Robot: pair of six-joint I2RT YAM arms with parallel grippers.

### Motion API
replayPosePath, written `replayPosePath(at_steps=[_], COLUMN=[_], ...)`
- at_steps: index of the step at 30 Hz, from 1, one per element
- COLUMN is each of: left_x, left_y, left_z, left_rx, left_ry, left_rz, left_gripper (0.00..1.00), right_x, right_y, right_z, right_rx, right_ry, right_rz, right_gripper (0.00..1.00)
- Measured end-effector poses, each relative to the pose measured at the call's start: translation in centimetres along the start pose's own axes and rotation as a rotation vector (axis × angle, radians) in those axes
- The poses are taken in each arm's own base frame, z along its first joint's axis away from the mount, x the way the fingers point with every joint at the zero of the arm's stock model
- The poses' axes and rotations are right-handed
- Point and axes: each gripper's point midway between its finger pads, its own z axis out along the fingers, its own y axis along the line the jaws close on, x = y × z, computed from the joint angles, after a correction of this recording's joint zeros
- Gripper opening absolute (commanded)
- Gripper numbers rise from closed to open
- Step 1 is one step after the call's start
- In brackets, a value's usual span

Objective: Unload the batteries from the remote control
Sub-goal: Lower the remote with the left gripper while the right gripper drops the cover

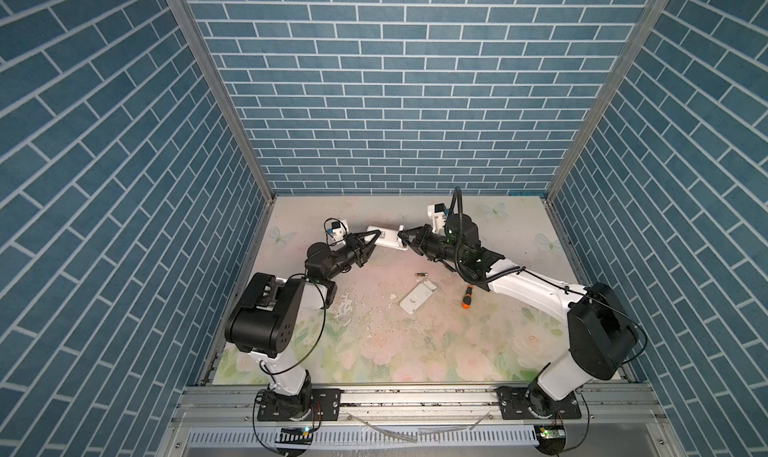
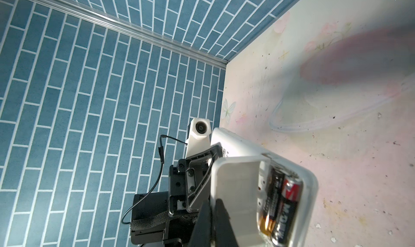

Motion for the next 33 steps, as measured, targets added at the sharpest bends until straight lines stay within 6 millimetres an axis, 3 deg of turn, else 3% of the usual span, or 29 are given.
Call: replayPosePath(at_steps=[15, 20, 25, 29, 33], left_x=[0.0, 0.2, 0.9, 1.5, 2.1], left_y=[-0.4, 0.5, 2.9, 2.2, 2.6], left_z=[0.0, -0.3, -1.4, -2.2, -3.3], left_rx=[0.017, -0.010, -0.120, -0.143, -0.180], left_ry=[0.001, 0.001, 0.004, -0.002, -0.019], left_rz=[0.034, 0.069, 0.095, 0.143, 0.179], left_gripper=[0.00, 0.00, 0.00, 0.00, 0.00], right_x=[-0.5, -0.6, -2.8, -5.3, -7.0], right_y=[2.2, 1.6, -0.4, -2.8, -7.2], right_z=[0.8, -0.1, -2.7, -5.4, -7.7], right_rx=[-0.036, 0.021, 0.123, 0.236, 0.415], right_ry=[0.038, 0.050, 0.017, -0.036, -0.061], right_rz=[-0.051, -0.087, -0.118, -0.140, -0.162], right_gripper=[0.00, 0.00, 0.00, 0.00, 0.00])
